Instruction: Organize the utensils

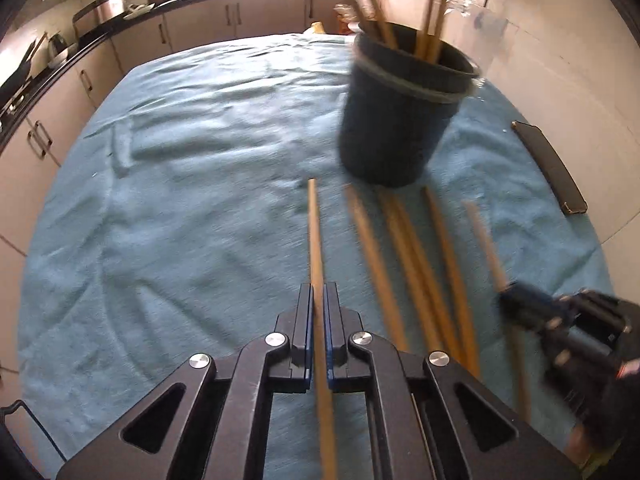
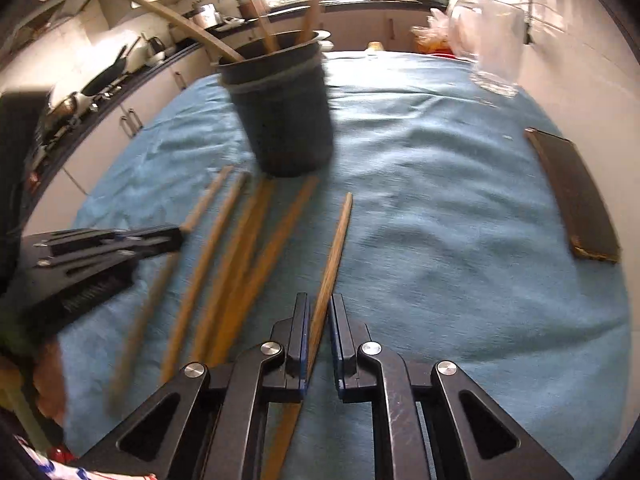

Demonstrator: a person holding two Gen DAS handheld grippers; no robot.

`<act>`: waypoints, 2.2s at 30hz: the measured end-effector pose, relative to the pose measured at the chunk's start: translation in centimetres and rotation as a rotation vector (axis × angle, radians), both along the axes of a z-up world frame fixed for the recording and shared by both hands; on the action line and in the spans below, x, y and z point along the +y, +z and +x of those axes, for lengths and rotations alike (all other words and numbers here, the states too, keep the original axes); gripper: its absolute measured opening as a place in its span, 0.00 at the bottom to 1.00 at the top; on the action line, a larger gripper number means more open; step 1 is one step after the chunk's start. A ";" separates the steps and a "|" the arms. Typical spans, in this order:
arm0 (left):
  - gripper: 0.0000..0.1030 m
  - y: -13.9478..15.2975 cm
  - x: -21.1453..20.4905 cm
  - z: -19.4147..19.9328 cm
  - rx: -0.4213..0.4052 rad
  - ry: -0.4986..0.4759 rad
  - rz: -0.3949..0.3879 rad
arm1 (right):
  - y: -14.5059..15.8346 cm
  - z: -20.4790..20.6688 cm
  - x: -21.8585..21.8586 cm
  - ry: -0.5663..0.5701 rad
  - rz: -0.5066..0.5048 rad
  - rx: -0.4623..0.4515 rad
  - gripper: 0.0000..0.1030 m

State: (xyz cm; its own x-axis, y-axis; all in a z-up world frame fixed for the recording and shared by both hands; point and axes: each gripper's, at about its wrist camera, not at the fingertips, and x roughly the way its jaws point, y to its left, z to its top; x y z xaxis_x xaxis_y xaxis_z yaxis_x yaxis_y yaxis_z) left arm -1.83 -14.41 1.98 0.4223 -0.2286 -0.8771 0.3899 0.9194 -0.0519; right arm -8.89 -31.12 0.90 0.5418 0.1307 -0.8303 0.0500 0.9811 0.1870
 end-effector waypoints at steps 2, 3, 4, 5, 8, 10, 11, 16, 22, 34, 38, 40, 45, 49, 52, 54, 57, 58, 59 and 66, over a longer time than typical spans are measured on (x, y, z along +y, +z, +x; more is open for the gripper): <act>0.04 -0.1 1.3 0.1 0.022 0.014 0.000 | -0.1 -0.9 -1.5 -0.014 0.008 0.012 0.10; 0.04 0.0 1.8 0.1 0.038 0.016 0.002 | -0.1 -1.3 -2.3 -0.019 0.012 0.021 0.10; 0.04 0.0 2.2 0.0 0.054 0.019 0.003 | 0.0 -1.6 -3.0 -0.022 0.019 0.029 0.11; 0.04 0.1 2.5 -0.1 0.067 0.018 0.002 | 0.0 -1.7 -3.4 -0.025 0.024 0.035 0.15; 0.07 0.7 2.6 -0.2 0.079 -0.008 0.014 | 0.1 -1.5 -4.3 -0.041 0.023 0.055 0.17; 0.13 1.0 2.1 0.0 0.061 -0.023 0.047 | 0.2 -1.0 -4.2 -0.039 0.004 0.065 0.17; 0.18 1.0 1.9 0.1 0.056 -0.025 0.062 | 0.2 -0.6 -4.0 -0.040 -0.007 0.070 0.17; 0.20 -0.1 1.1 3.2 0.085 -0.020 0.094 | 0.2 1.6 -3.6 -0.043 -0.056 0.104 0.18; 0.20 -0.6 0.1 5.6 0.095 -0.024 0.090 | 0.2 4.6 -3.4 -0.050 -0.099 0.145 0.18; 0.05 -0.4 0.4 5.1 0.034 0.008 0.033 | 0.2 6.4 -1.9 -0.063 -0.165 0.115 0.05; 0.05 1.3 1.8 4.7 -0.008 0.057 -0.018 | 1.5 5.7 -2.8 -0.084 -0.085 0.051 0.05; 0.05 3.1 2.3 3.6 -0.060 0.064 -0.039 | 2.9 4.9 -3.2 -0.089 -0.049 -0.005 0.05; 0.05 7.8 2.9 0.2 -0.176 0.068 -0.093 | 6.3 2.3 -3.6 -0.101 -0.002 -0.146 0.05; 0.05 10.6 2.9 -2.3 -0.251 0.060 -0.130 | 9.0 -0.2 -3.2 -0.105 -0.002 -0.240 0.05; 0.05 12.2 2.8 -4.2 -0.304 0.053 -0.142 | 10.5 -1.7 -3.1 -0.109 0.001 -0.290 0.05; 0.05 13.2 3.0 -5.7 -0.339 0.051 -0.142 | 11.6 -3.0 -3.0 -0.112 0.005 -0.322 0.05; 0.05 14.1 3.0 -7.3 -0.372 0.050 -0.147 | 12.8 -4.7 -2.5 -0.111 0.011 -0.361 0.05; 0.05 14.4 3.1 -7.8 -0.380 0.049 -0.152 | 13.2 -5.3 -2.4 -0.110 0.009 -0.374 0.05; 0.05 14.6 3.2 -8.2 -0.386 0.048 -0.156 | 13.3 -5.6 -2.3 -0.110 0.005 -0.384 0.05; 0.05 16.0 3.9 -11.2 -0.428 0.049 -0.194 | 15.4 -8.9 -1.1 -0.105 -0.036 -0.468 0.05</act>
